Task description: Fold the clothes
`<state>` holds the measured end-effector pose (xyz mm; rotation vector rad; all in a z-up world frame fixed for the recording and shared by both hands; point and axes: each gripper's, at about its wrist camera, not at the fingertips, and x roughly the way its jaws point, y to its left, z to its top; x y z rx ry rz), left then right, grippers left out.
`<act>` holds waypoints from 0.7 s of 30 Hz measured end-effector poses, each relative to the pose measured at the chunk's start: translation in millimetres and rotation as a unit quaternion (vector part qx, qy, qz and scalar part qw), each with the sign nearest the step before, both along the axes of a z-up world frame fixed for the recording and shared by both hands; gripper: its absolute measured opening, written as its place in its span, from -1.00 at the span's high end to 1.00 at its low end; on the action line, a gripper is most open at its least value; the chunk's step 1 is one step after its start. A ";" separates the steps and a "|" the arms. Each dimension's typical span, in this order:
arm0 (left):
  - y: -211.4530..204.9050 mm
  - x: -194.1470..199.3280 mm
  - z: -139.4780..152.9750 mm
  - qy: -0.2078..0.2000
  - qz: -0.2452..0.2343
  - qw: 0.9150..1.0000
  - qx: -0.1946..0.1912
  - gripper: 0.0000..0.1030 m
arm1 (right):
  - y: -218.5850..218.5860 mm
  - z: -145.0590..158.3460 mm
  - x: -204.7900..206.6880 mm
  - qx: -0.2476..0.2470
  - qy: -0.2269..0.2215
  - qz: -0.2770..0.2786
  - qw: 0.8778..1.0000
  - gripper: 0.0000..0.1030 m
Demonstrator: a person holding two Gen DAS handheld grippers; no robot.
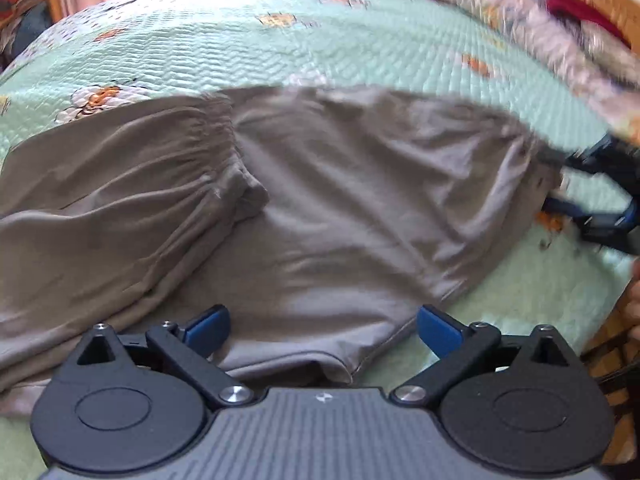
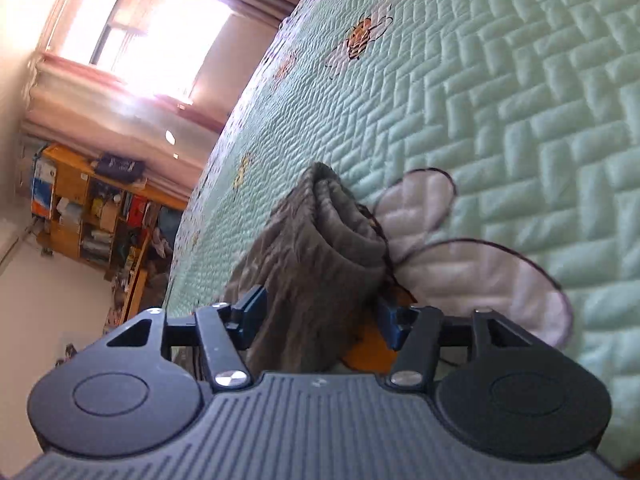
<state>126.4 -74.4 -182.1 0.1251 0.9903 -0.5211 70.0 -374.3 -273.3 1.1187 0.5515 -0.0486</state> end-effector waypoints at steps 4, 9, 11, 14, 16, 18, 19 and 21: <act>15.4 -0.4 14.9 -0.009 0.014 1.000 -0.020 -0.95 | 3.8 0.2 10.5 -0.014 -0.021 -0.014 1.000 -0.36; 44.1 -1.7 25.4 -0.011 0.038 0.998 -0.038 -0.95 | 2.5 -3.5 15.1 -0.018 -0.027 -0.015 0.999 0.37; 59.5 -3.3 28.8 -0.015 0.050 0.998 -0.044 -0.95 | 1.2 -0.9 13.2 -0.017 -0.029 -0.013 0.999 0.44; 87.6 -2.9 34.1 -0.020 0.072 0.995 -0.061 -0.95 | 9.3 19.8 8.9 -0.040 -0.046 -0.017 0.998 0.48; 110.7 -3.7 37.7 -0.025 0.090 0.993 -0.078 -0.95 | 22.8 44.8 12.2 -0.070 -0.070 -0.009 0.995 0.50; 134.3 -5.0 41.3 -0.030 0.109 0.989 -0.094 -0.95 | 39.1 73.0 16.6 -0.098 -0.096 0.002 0.991 0.52; 146.8 -6.2 43.1 -0.033 0.119 0.987 -0.103 -0.95 | 48.1 87.6 18.8 -0.112 -0.109 0.009 0.988 0.52; 170.6 -9.3 45.0 -0.037 0.135 0.983 -0.120 -0.96 | 72.0 119.1 25.4 -0.148 -0.127 0.026 0.981 0.52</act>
